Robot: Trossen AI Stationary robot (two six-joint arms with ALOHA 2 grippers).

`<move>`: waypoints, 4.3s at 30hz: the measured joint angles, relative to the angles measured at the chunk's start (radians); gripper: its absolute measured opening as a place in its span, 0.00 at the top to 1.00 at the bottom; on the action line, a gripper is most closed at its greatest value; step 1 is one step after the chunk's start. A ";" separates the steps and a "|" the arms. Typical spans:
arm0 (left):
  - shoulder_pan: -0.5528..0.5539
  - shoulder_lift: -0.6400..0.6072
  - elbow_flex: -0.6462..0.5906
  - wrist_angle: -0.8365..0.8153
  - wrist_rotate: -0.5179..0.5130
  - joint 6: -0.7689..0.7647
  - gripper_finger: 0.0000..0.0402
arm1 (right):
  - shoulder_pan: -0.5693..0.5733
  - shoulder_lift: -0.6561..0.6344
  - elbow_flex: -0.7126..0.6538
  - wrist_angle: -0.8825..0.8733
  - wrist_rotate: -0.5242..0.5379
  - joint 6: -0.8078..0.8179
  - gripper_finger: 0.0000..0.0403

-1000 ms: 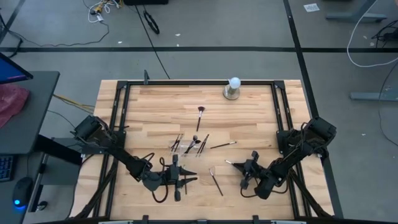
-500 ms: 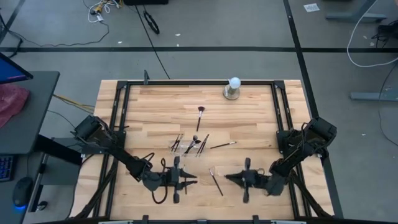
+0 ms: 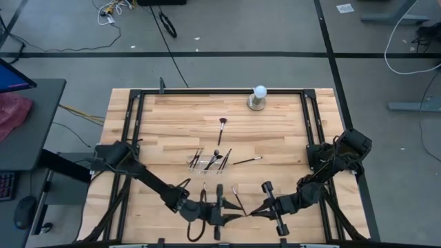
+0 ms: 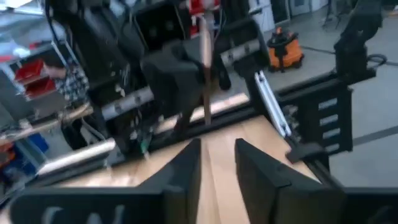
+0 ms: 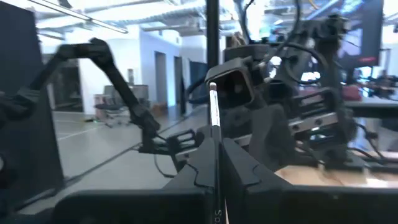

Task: Put items in baskets/containers
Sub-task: Put the eyeshadow brush into the transparent organizer

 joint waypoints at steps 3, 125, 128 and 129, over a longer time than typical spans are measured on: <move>0.007 -0.011 0.020 0.003 0.020 0.011 0.64 | 0.000 0.000 0.007 0.001 -0.036 -0.009 0.98; 0.335 -0.449 -0.109 -1.164 0.069 -0.875 0.96 | 0.022 -0.145 -0.101 -0.618 0.319 0.564 0.51; 0.354 -0.449 -0.126 -1.165 0.078 -0.899 0.96 | 0.021 -0.145 -0.101 -0.618 0.319 0.567 0.51; 0.359 -0.449 -0.133 -1.162 0.078 -0.904 0.95 | 0.021 -0.145 -0.101 -0.618 0.319 0.567 0.51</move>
